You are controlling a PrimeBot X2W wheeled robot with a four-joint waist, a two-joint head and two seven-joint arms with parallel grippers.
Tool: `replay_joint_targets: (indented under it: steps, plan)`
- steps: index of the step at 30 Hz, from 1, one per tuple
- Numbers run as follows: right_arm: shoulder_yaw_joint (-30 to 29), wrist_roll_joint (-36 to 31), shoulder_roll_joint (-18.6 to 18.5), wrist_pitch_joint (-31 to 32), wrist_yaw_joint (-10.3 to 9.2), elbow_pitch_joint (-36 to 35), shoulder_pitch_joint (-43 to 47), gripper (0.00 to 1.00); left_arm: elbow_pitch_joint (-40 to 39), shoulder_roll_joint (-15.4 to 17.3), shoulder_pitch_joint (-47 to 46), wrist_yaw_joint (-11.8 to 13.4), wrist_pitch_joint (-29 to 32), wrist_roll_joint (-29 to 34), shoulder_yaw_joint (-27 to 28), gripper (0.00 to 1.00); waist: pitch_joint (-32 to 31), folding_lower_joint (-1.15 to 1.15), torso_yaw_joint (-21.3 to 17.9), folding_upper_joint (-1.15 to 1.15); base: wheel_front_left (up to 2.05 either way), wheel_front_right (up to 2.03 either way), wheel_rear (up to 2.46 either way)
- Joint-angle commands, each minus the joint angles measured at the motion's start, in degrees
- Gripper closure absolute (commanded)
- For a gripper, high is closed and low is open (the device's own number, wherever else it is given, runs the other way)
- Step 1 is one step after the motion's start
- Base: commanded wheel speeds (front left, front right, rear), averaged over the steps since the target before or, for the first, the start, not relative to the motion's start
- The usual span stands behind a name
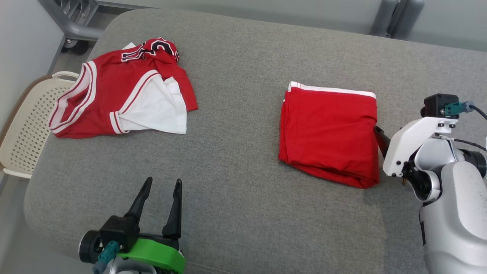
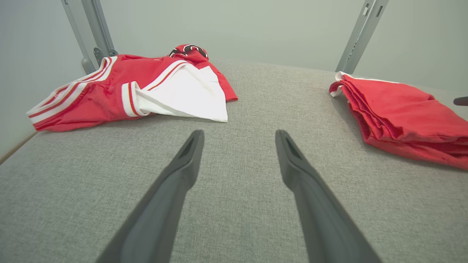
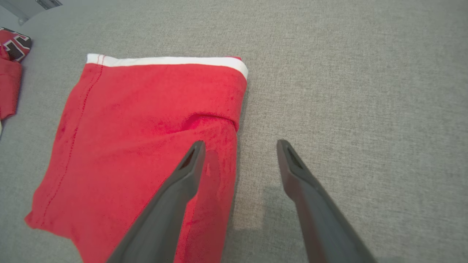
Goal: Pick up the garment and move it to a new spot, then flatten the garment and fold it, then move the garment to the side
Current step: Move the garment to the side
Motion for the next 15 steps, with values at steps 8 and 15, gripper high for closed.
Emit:
replay_joint_targets:
  steps: [8, 15]
  plan:
    - [0.79, 3.88, -0.16, -1.22, 0.0, 6.1, -0.41, 0.0, -0.07, 0.16, -1.73, -0.27, -0.02, 0.74, 0.06, 0.0, 1.71, 0.0, 0.3, 0.0, 0.0, 0.0, 0.0]
    - [2.06, 4.67, -0.07, -1.74, 0.0, 9.73, -1.32, 0.0, 0.12, 0.14, -1.85, -0.4, -0.02, 0.94, 0.01, 0.0, 2.54, 0.0, 0.94, 0.0, 0.0, 0.0, 0.0]
